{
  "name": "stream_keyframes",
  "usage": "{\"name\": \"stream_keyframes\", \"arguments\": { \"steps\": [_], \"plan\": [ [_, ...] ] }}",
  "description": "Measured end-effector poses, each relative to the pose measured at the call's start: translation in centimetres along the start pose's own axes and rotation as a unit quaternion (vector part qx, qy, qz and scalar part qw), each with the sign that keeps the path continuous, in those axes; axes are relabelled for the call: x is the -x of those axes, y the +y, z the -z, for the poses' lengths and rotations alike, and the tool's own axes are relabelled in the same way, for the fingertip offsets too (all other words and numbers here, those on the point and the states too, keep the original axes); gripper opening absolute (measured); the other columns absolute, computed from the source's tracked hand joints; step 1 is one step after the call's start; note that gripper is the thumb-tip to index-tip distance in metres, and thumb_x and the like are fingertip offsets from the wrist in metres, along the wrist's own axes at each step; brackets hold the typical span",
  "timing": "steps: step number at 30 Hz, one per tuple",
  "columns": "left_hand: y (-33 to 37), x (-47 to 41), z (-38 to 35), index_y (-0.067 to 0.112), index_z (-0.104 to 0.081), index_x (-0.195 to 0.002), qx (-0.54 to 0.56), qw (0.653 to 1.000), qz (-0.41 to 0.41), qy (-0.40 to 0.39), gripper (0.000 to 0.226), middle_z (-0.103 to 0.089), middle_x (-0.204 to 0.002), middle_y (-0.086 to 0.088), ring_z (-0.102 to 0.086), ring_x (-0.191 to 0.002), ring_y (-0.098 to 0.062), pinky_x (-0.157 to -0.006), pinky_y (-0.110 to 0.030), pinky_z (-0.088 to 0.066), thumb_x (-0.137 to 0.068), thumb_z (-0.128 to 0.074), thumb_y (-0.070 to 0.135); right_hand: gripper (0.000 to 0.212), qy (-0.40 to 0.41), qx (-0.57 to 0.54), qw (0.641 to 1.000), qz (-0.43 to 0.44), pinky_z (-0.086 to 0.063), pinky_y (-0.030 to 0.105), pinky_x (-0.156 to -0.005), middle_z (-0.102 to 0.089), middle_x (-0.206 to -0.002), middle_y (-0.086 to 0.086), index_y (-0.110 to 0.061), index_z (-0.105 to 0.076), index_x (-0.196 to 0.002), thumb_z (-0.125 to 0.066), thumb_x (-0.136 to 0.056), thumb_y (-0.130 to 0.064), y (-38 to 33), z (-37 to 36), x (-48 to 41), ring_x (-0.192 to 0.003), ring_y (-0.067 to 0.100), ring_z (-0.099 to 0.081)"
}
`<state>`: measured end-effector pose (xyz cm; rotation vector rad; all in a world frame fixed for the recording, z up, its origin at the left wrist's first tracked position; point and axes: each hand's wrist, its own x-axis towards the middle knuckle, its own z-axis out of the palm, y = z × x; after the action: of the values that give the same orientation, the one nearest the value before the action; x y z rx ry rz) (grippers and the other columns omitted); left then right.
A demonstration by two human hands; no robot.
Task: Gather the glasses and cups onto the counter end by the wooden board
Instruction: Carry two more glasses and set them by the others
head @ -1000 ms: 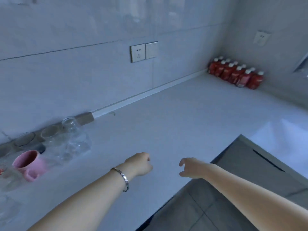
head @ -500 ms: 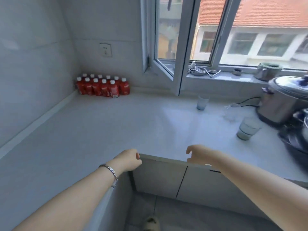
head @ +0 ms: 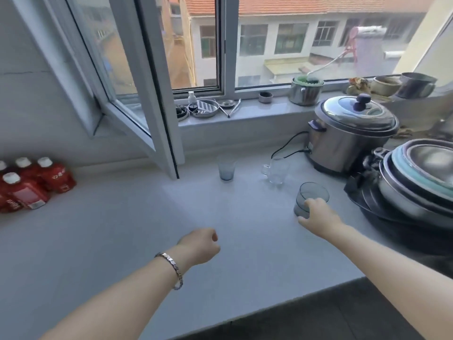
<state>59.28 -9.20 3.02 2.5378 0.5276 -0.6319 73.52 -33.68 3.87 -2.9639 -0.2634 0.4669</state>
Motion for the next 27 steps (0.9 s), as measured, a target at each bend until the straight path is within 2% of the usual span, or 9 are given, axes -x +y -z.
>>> {"name": "stream_keyframes", "arguments": {
  "steps": [4, 6, 8, 12, 16, 19, 22, 25, 27],
  "plan": [
    [3.4, -4.7, 0.3, 0.02, -0.052, -0.124, -0.021, 0.999, -0.021, -0.017, 0.035, -0.058, -0.128, 0.0, -0.055, -0.118, -0.021, -0.094, -0.029, -0.044, -0.091, -0.045, 0.029, 0.078, 0.012, -0.027, 0.999, -0.038, -0.039, 0.041, -0.104, -0.031, -0.146, 0.008, -0.013, -0.028, -0.143, -0.064, -0.081, -0.045, 2.4, 1.0, -5.9, -0.134, 0.029, -0.032],
    [5.0, -6.9, 0.3, 0.021, -0.051, -0.124, -0.02, 1.0, -0.016, -0.018, 0.034, -0.059, -0.127, 0.002, -0.055, -0.116, -0.02, -0.092, -0.028, -0.043, -0.092, -0.044, 0.03, 0.099, -0.028, -0.016, 0.999, -0.039, -0.036, 0.043, -0.108, -0.02, -0.152, 0.008, -0.017, -0.013, -0.149, -0.067, -0.074, -0.053, 3.6, 1.0, -8.7, -0.138, 0.031, -0.025],
    [6.7, -9.1, 0.2, 0.021, -0.051, -0.124, -0.005, 1.0, -0.004, -0.022, 0.034, -0.06, -0.125, 0.003, -0.056, -0.114, -0.019, -0.09, -0.026, -0.043, -0.092, -0.044, 0.03, 0.108, -0.078, -0.005, 0.997, -0.019, -0.037, 0.044, -0.108, -0.015, -0.153, 0.007, -0.024, -0.005, -0.15, -0.07, -0.069, -0.054, 4.7, 0.7, -11.1, -0.138, 0.032, -0.025],
    [10.5, -13.0, 0.3, 0.02, -0.05, -0.126, 0.031, 0.999, 0.029, -0.032, 0.035, -0.059, -0.117, 0.003, -0.059, -0.105, -0.019, -0.086, -0.026, -0.045, -0.093, -0.043, 0.029, 0.106, -0.126, -0.025, 0.991, 0.045, -0.047, 0.039, -0.097, -0.03, -0.142, 0.003, -0.031, -0.012, -0.148, -0.072, -0.062, -0.044, 6.4, 0.3, -14.5, -0.127, 0.028, -0.04],
    [14.5, -17.0, 0.8, 0.022, -0.045, -0.132, 0.063, 0.997, 0.038, 0.002, 0.04, -0.051, -0.135, 0.0, -0.05, -0.123, -0.019, -0.101, -0.03, -0.041, -0.092, -0.047, 0.025, 0.103, -0.113, -0.107, 0.987, 0.048, -0.048, 0.032, -0.09, -0.035, -0.138, 0.0, -0.031, -0.018, -0.147, -0.073, -0.061, -0.044, 7.8, 0.9, -17.4, -0.121, 0.024, -0.049],
    [17.5, -20.9, 2.0, 0.023, -0.027, -0.144, 0.054, 0.997, -0.008, 0.05, 0.061, -0.032, -0.15, 0.002, -0.037, -0.136, -0.018, -0.106, -0.032, -0.036, -0.089, -0.054, 0.024, 0.101, -0.087, -0.134, 0.985, 0.059, -0.047, 0.032, -0.09, -0.034, -0.137, -0.001, -0.03, -0.018, -0.147, -0.074, -0.064, -0.044, 8.3, 1.8, -19.5, -0.121, 0.024, -0.048],
    [20.2, -25.6, 3.4, 0.023, -0.009, -0.149, -0.011, 0.994, -0.079, 0.068, 0.087, -0.012, -0.159, 0.002, -0.024, -0.143, -0.019, -0.113, -0.033, -0.031, -0.081, -0.064, 0.023, 0.101, -0.071, -0.12, 0.987, 0.081, -0.047, 0.034, -0.093, -0.032, -0.138, -0.001, -0.032, -0.017, -0.147, -0.072, -0.064, -0.046, 8.3, 2.9, -21.8, -0.121, 0.024, -0.047],
    [22.0, -30.0, 4.1, 0.023, 0.004, -0.15, -0.119, 0.987, -0.105, 0.033, 0.104, 0.004, -0.161, 0.005, -0.011, -0.148, -0.019, -0.12, -0.034, -0.018, -0.077, -0.07, 0.02, 0.101, -0.067, -0.124, 0.985, 0.097, -0.046, 0.033, -0.093, -0.03, -0.139, -0.001, -0.032, -0.015, -0.148, -0.072, -0.066, -0.047, 8.3, 3.6, -23.8, -0.123, 0.024, -0.044],
    [22.7, -31.8, 4.1, 0.025, 0.003, -0.15, -0.147, 0.984, -0.096, -0.003, 0.106, 0.0, -0.161, 0.004, -0.021, -0.145, -0.021, -0.117, -0.035, -0.022, -0.074, -0.071, 0.016, 0.101, -0.066, -0.123, 0.985, 0.104, -0.045, 0.033, -0.092, -0.029, -0.141, -0.001, -0.032, -0.014, -0.148, -0.072, -0.067, -0.046, 8.3, 3.9, -24.7, -0.125, 0.023, -0.043]
  ]
}}
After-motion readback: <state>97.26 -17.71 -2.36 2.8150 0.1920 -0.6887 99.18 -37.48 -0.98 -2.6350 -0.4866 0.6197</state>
